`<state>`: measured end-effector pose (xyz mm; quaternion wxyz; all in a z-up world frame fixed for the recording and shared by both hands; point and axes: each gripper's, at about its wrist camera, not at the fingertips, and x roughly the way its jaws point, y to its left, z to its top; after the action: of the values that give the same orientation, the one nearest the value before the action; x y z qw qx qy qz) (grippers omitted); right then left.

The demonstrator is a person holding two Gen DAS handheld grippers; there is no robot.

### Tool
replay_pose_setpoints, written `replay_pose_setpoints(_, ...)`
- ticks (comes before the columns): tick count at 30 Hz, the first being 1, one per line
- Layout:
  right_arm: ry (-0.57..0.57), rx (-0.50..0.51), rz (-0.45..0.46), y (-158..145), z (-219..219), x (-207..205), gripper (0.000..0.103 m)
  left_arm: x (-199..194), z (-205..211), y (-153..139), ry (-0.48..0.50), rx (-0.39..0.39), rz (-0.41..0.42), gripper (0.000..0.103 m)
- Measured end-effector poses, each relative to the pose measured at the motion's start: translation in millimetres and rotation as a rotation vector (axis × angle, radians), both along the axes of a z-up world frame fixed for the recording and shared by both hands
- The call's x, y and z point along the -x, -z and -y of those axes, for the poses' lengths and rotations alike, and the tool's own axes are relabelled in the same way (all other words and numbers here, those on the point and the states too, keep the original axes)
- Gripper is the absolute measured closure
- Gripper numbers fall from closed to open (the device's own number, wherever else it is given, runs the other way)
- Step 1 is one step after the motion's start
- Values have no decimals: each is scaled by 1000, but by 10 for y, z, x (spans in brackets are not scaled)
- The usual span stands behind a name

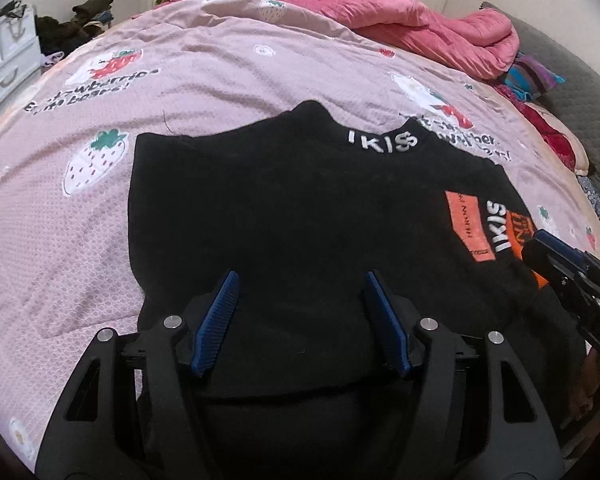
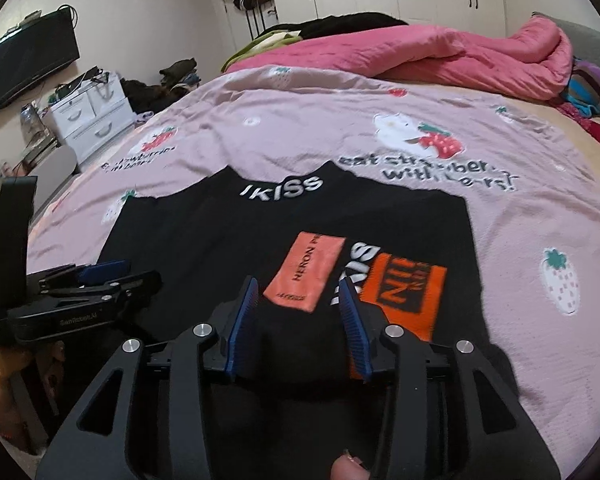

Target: Fold small clothes

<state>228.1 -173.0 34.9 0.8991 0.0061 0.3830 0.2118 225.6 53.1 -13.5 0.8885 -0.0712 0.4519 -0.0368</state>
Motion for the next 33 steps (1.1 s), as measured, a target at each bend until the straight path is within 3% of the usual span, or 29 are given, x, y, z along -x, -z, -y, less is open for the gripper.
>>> replay_pose_setpoints(4, -30, 11, -14, 60, -81, 8, 56, -8, 13, -12, -3, -10, -2, 46)
replay_pose_setpoints(9, -11, 60, -109, 271, -78, -90, 56, -9, 10, -16, 1, -11, -4, 46)
replay_pose_setpoints(15, -27, 103, -90, 295, -155, -33, 48, -11, 18, -24, 8, -17, -6, 46)
replay_pose_setpoints(20, -9, 50, -69, 202, -69, 0, 48, -6, 21, -40, 6, -16, -3, 45)
replay_pose_setpoints(24, 19, 35, -45, 121, 3, 22, 37, 3, 35, -66, 4, -15, 3, 41)
replay_pose_setpoints(32, 64, -8, -20, 37, 140, 21, 35, 26, 36, -130, -3, -21, 19, 32)
replay_pose_setpoints(33, 75, -13, -17, 30, 155, 22, 27, 35, 25, -151, -7, -21, 26, 31)
